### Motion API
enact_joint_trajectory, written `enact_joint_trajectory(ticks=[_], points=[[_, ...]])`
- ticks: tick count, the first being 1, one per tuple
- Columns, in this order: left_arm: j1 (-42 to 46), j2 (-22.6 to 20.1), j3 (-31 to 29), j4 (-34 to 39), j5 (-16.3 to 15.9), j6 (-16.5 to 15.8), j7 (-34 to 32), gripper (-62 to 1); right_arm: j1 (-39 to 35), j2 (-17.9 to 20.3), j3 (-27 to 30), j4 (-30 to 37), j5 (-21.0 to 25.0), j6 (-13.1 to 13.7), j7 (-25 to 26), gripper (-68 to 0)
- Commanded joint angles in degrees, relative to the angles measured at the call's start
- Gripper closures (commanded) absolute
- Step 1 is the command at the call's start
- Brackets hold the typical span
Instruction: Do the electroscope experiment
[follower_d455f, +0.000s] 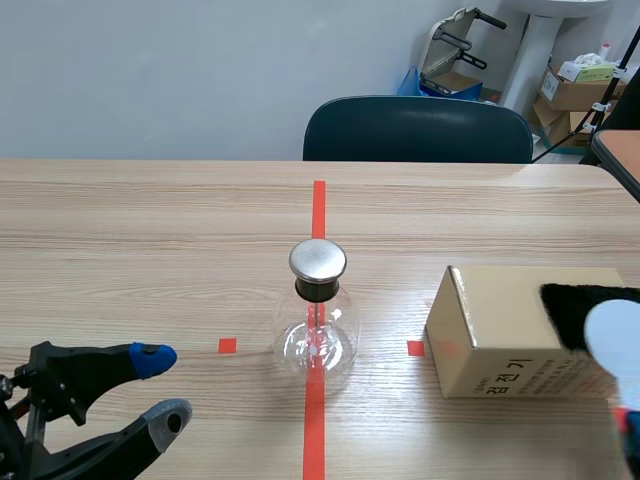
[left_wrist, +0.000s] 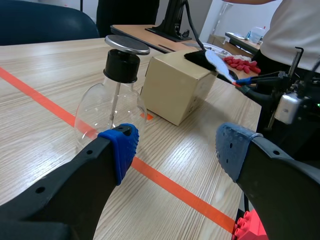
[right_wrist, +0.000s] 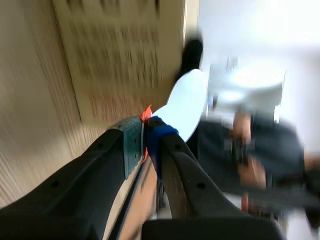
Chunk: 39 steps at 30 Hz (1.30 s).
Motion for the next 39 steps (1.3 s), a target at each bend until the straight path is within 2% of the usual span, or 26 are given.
enact_joint_trajectory(ticks=[1, 3, 4, 8, 10, 12, 13, 17, 19, 21, 25, 27, 29, 33, 35, 37, 39], points=[[0.15, 0.26, -0.15, 0.46, -0.17, -0.20, -0.79, -36.2, -0.44, 0.11, 0.04, 0.35, 0.20, -2.64, 2.80, -2.0], [0.15, 0.26, -0.15, 0.46, -0.17, -0.20, -0.79, -36.2, -0.44, 0.09, 0.04, 0.35, 0.26, -2.64, 3.06, -2.0], [0.15, 0.26, -0.15, 0.46, -0.17, -0.20, -0.79, -36.2, -0.46, 0.07, 0.04, 0.35, 0.42, -2.64, 1.33, -2.0], [0.15, 0.26, -0.15, 0.46, -0.17, -0.20, -0.79, -36.2, -0.46, 0.02, 0.07, 0.35, 1.14, -2.64, -11.67, -2.0], [0.15, 0.26, -0.15, 0.46, -0.17, -0.20, -0.79, -36.2, -0.46, 0.09, 0.09, 0.35, 1.14, -2.64, -15.50, -2.0], [0.15, 0.26, -0.15, 0.46, -0.17, -0.20, -0.79, -36.2, -0.46, 0.15, 0.11, 0.35, 1.11, -2.64, -14.60, -2.0], [0.15, 0.26, -0.15, 0.46, -0.17, -0.20, -0.79, -36.2, -0.44, 0.15, 0.09, 0.35, 1.11, -2.64, -12.57, -2.0], [0.15, 0.26, -0.15, 0.46, -0.17, -0.20, -0.79, -36.2, -0.44, 0.13, 0.04, 0.35, 1.09, -2.64, 0.42, -2.0], [0.15, 0.26, -0.15, 0.46, -0.17, -0.20, -0.79, -36.2, -0.44, 0.11, 0.04, 0.35, 1.09, -2.64, 3.13, -2.0], [0.15, 0.26, -0.15, 0.46, -0.17, -0.20, -0.79, -36.2, -0.46, 0.11, 0.07, 0.35, 1.16, -2.64, 0.94, -2.0], [0.15, 0.26, -0.15, 0.46, -0.17, -0.20, -0.79, -36.2, -0.46, 0.11, 0.07, 0.35, 1.33, -2.64, -11.82, -2.0], [0.15, 0.26, -0.15, 0.46, -0.17, -0.20, -0.79, -36.2, -0.46, 0.13, 0.11, 0.35, 1.31, -2.64, -14.25, -2.0], [0.15, 0.26, -0.15, 0.46, -0.17, -0.20, -0.79, -36.2, -0.44, 0.15, 0.11, 0.35, 1.07, -2.64, -12.09, -2.0], [0.15, 0.26, -0.15, 0.46, -0.17, -0.20, -0.79, -36.2, -0.42, 0.13, 0.04, 0.35, 1.05, -2.64, 0.92, -2.0], [0.15, 0.26, -0.15, 0.46, -0.17, -0.20, -0.79, -36.2, -0.44, 0.11, 0.04, 0.35, 1.09, -2.64, 4.63, -2.0], [0.15, 0.26, -0.15, 0.46, -0.17, -0.20, -0.79, -36.2, -0.46, 0.11, 0.07, 0.35, 1.14, -2.64, 3.21, -2.0], [0.15, 0.26, -0.15, 0.46, -0.17, -0.20, -0.79, -36.2, -0.46, 0.11, 0.07, 0.35, 1.14, -2.64, -3.02, -2.0]])
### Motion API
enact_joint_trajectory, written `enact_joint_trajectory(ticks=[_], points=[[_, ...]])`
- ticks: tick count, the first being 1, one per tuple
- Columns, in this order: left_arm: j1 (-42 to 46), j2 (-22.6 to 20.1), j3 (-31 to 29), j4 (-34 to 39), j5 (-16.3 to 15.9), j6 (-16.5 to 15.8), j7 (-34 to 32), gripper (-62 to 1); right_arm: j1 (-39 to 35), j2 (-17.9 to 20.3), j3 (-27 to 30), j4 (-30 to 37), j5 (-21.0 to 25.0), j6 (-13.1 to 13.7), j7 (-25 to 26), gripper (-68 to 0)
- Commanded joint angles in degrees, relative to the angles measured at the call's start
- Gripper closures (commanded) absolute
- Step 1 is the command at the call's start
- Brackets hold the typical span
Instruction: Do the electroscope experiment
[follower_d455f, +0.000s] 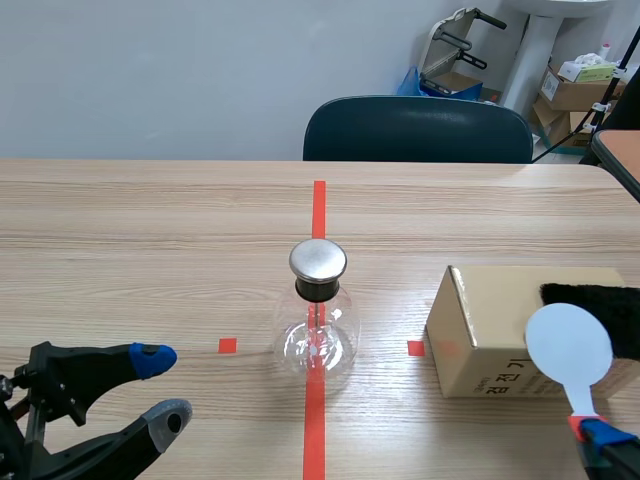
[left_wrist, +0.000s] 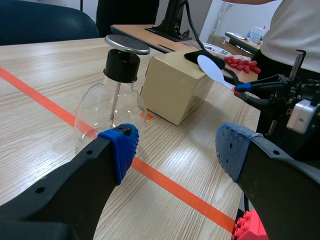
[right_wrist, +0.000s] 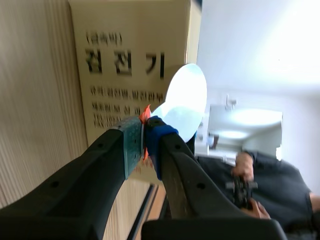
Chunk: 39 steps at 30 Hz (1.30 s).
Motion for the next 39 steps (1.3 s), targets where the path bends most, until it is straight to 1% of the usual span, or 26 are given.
enact_joint_trajectory(ticks=[1, 3, 4, 6, 7, 12, 13, 14, 15, 16, 20, 21, 22, 23, 24, 25, 30, 31, 32, 33, 34, 39], points=[[0.15, 0.26, -0.15, 0.48, -0.15, -0.20, -0.79, -36.2, -0.46, 0.15, 0.39, 0.35, 0.81, -2.84, -6.03, -2.0], [0.15, 0.26, -0.15, 0.48, -0.15, -0.20, -0.79, -36.2, -0.46, 0.15, 0.46, 0.35, 0.81, -2.84, -12.02, -2.0], [0.15, 0.26, -0.15, 0.48, -0.15, -0.17, -0.79, -36.2, -0.46, 0.15, 0.46, 0.35, 0.81, -2.84, -13.73, -2.0], [0.15, 0.26, -0.15, 0.48, -0.15, -0.17, -0.79, -36.2, -0.46, 0.20, 0.44, 0.35, 0.77, -2.84, -13.75, -2.0], [0.15, 0.26, -0.15, 0.48, -0.15, -0.17, -0.79, -36.2, -0.44, 0.20, 0.44, 0.35, 0.77, -2.84, -11.91, -2.0], [0.15, 0.26, -0.15, 0.48, -0.15, -0.17, -0.79, -36.2, -0.44, 0.17, 0.37, 0.35, 0.77, -2.84, 4.11, -2.0], [0.15, 0.26, -0.15, 0.48, -0.15, -0.17, -0.79, -36.2, -0.44, 0.17, 0.37, 0.35, 0.79, -2.84, 5.86, -2.0], [0.15, 0.26, -0.15, 0.48, -0.15, -0.17, -0.79, -36.2, -0.44, 0.15, 0.37, 0.35, 0.81, -2.84, 6.16, -2.0], [0.15, 0.26, -0.15, 0.48, -0.15, -0.17, -0.79, -36.2, -0.46, 0.15, 0.39, 0.35, 1.03, -2.84, 5.27, -2.0], [0.15, 0.26, -0.15, 0.48, -0.15, -0.17, -0.79, -36.2, -0.48, 0.15, 0.39, 0.35, 1.38, -2.84, 3.02, -2.0], [0.15, 0.26, -0.15, 0.48, -0.15, -0.17, -0.79, -36.2, -0.46, 0.15, 0.48, 0.35, 1.64, -2.84, -11.19, -2.0], [0.15, 0.26, -0.15, 0.48, -0.15, -0.17, -0.79, -36.2, -0.46, 0.15, 0.50, 0.35, 1.62, -2.84, -13.90, -2.0], [0.15, 0.26, -0.15, 0.48, -0.15, -0.17, -0.79, -36.2, -0.46, 0.15, 0.50, 0.35, 1.60, -2.84, -15.65, -2.0], [0.15, 0.26, -0.15, 0.48, -0.15, -0.17, -0.79, -36.2, -0.46, 0.15, 0.50, 0.35, 1.57, -2.84, -15.98, -2.0], [0.15, 0.26, -0.15, 0.48, -0.15, -0.17, -0.79, -36.2, -0.46, 0.15, 0.48, 0.35, 1.27, -2.84, -15.39, -2.0], [0.15, 0.26, -0.15, 0.48, -0.15, -0.17, -0.79, -36.2, -0.44, 0.15, 0.48, 0.35, 0.87, -2.84, -13.33, -2.0], [0.15, 0.26, -0.15, 0.48, -0.15, -0.17, -0.81, -36.2, -0.44, 0.17, 0.37, 0.35, 0.77, -2.84, 3.74, -2.0], [0.15, 0.26, -0.15, 0.48, -0.15, -0.17, -0.81, -36.2, -0.46, 0.15, 0.37, 0.35, 0.79, -2.84, 5.53, -2.0], [0.15, 0.26, -0.15, 0.48, -0.15, -0.17, -0.81, -36.2, -0.46, 0.15, 0.37, 0.35, 0.81, -2.84, 5.95, -2.0], [0.15, 0.26, -0.15, 0.48, -0.15, -0.17, -0.81, -36.2, -0.48, 0.15, 0.39, 0.35, 0.98, -2.84, 5.35, -2.0], [0.15, 0.26, -0.15, 0.48, -0.15, -0.17, -0.81, -36.2, -0.55, 0.15, 0.39, 0.35, 1.27, -2.84, 3.52, -2.0], [0.15, 0.26, -0.15, 0.48, -0.15, -0.17, -0.81, -36.2, -0.63, 0.15, 0.39, 0.33, 1.40, -2.84, -12.72, -2.0]])
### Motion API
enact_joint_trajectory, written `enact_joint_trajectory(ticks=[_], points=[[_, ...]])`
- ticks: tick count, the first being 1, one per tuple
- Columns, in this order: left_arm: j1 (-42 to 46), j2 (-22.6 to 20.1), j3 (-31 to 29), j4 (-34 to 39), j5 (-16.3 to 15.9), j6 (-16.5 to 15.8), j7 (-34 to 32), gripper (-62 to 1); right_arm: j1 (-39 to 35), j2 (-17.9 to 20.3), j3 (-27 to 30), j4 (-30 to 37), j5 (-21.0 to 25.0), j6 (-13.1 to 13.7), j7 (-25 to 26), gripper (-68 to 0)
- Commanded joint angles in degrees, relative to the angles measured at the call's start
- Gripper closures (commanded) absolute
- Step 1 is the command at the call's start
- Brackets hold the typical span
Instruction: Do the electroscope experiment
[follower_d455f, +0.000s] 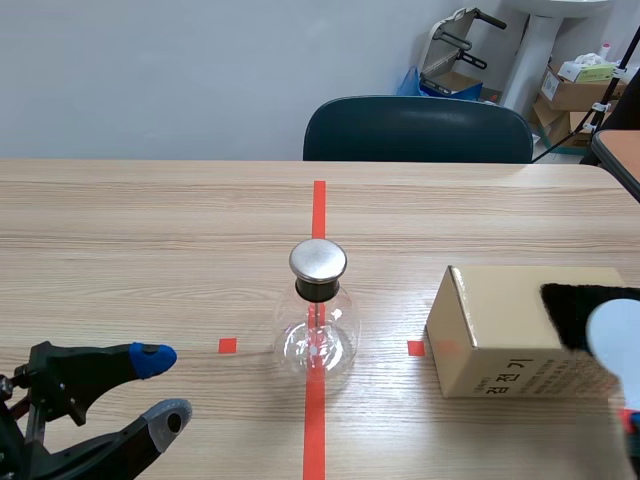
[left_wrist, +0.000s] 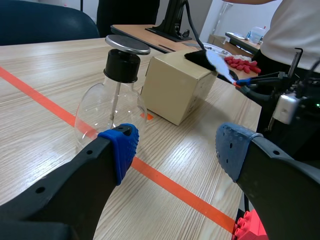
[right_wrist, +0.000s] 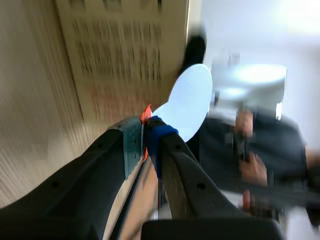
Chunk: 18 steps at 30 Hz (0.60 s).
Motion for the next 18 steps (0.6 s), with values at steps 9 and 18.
enact_joint_trajectory(ticks=[9, 18], points=[[0.15, 0.26, -0.15, 0.48, -0.15, -0.17, -0.81, -36.2, -0.59, 0.11, 0.35, 0.33, 0.00, -2.84, 8.63, -2.0], [0.15, 0.24, -0.15, 0.48, -0.15, -0.17, -0.81, -36.2, -0.59, 0.11, 0.37, 0.33, 0.02, -2.84, 10.95, -2.0]])
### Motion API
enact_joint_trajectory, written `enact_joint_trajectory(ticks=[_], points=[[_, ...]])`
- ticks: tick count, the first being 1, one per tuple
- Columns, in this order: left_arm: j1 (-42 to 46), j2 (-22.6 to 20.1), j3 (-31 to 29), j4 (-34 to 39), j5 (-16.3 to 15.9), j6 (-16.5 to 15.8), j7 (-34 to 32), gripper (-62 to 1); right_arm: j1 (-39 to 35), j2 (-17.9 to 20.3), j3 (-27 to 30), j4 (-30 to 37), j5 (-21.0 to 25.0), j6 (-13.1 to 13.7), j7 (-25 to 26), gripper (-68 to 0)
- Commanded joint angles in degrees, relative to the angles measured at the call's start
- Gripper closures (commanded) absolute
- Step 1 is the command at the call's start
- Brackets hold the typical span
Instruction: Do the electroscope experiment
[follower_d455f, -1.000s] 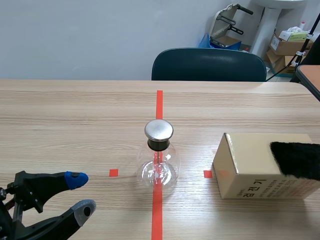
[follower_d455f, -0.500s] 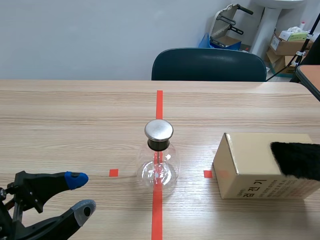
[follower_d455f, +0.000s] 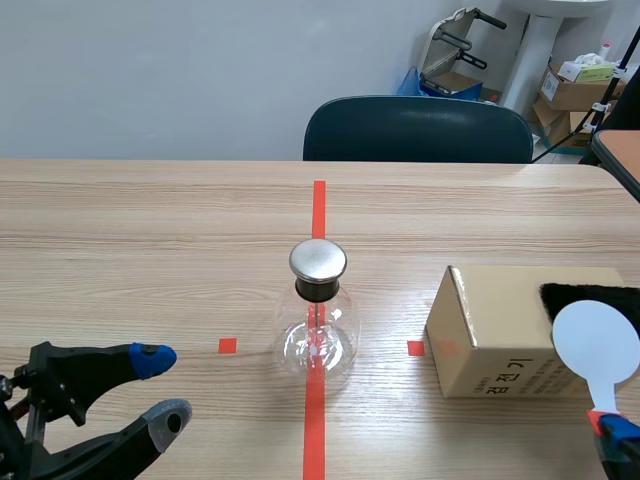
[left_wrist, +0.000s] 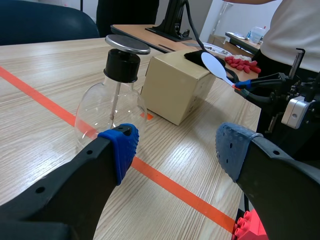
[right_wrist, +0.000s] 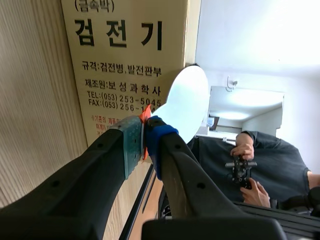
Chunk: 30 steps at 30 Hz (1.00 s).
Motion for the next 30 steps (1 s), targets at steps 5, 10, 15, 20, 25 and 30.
enact_joint_trajectory(ticks=[5, 10, 15, 20, 25, 30], points=[[0.15, 0.24, -0.15, 0.48, -0.15, -0.17, -0.79, -36.2, -0.57, 0.13, 0.28, 0.31, 0.22, -2.84, -5.66, -2.0], [0.15, 0.24, -0.15, 0.48, -0.15, -0.17, -0.79, -36.2, -0.57, 0.15, 0.28, 0.31, -0.20, -2.84, -1.95, -2.0], [0.15, 0.24, -0.15, 0.48, -0.15, -0.17, -0.79, -36.2, -0.57, 0.15, 0.28, 0.31, -0.17, -2.84, 3.39, -2.0], [0.15, 0.24, -0.15, 0.48, -0.15, -0.17, -0.79, -36.2, -0.59, 0.13, 0.28, 0.31, -0.13, -2.84, -5.16, -2.0], [0.15, 0.24, -0.15, 0.48, -0.15, -0.17, -0.79, -36.2, -0.57, 0.13, 0.28, 0.31, -0.15, -2.84, -11.47, -2.0], [0.15, 0.24, -0.15, 0.48, -0.15, -0.17, -0.81, -36.2, -0.57, 0.15, 0.28, 0.31, -0.17, -2.84, -2.12, -2.0]])
